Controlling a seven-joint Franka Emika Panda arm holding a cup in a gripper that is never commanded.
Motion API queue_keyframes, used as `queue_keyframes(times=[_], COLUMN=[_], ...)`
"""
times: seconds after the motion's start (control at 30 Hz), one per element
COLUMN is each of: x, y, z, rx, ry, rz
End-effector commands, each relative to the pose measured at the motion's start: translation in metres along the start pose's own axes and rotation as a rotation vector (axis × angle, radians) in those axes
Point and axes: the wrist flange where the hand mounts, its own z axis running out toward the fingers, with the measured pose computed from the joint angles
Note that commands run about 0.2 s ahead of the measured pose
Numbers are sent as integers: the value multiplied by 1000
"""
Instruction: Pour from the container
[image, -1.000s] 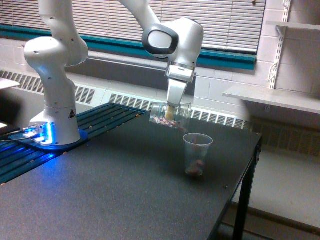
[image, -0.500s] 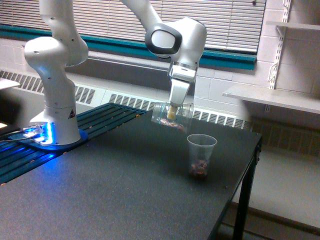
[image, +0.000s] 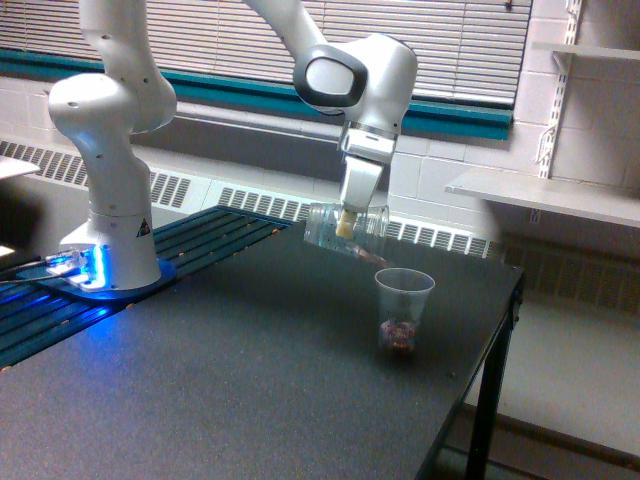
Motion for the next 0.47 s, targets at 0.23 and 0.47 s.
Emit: queue_keyframes(times=[0.23,0.47], x=[5,9], y=[-2,-2], z=[-4,-5], rx=[2,4], ry=[8,28], rz=[-18,-14])
